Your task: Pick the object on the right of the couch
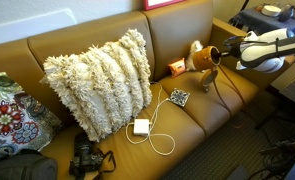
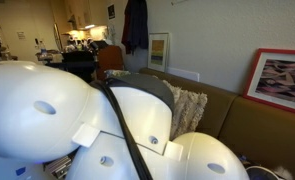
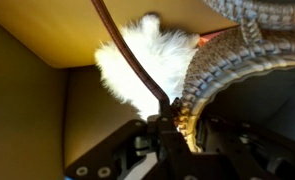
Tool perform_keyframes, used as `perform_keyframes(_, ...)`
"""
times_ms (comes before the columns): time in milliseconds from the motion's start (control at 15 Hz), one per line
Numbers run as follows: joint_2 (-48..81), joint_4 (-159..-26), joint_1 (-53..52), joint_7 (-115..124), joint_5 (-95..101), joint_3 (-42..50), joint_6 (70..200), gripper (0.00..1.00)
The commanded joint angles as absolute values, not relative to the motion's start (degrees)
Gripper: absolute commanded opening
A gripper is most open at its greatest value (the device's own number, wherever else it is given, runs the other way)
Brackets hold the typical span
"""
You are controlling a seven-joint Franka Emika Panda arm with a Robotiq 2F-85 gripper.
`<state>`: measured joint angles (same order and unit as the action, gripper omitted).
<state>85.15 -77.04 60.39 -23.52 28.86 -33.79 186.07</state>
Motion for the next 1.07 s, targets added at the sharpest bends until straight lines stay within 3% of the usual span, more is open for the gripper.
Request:
perform_keyframes(0,85.15,-80.26,64.54,-32.45,31.11,-37.83,184.14,0.06)
perform_keyframes(400,85.14,-82.76,67.37,-45.44,28.24,-41.25,181.05,0.06)
perform_keyframes(467,85.14,-82.23,66.96,-45.22,26.93,-40.76,180.39,0.47)
perform_keyframes(600,85.14,-83.02,67.08,-40.58,24.6,-41.37,183.52,0.56)
perform_keyframes(933,84.83,-75.1,58.4,-25.18,14.62,-31.92,185.32,0.9)
perform_keyframes(1000,84.7,-78.09,61.94,-28.59,18.63,-35.37,183.57,0.73)
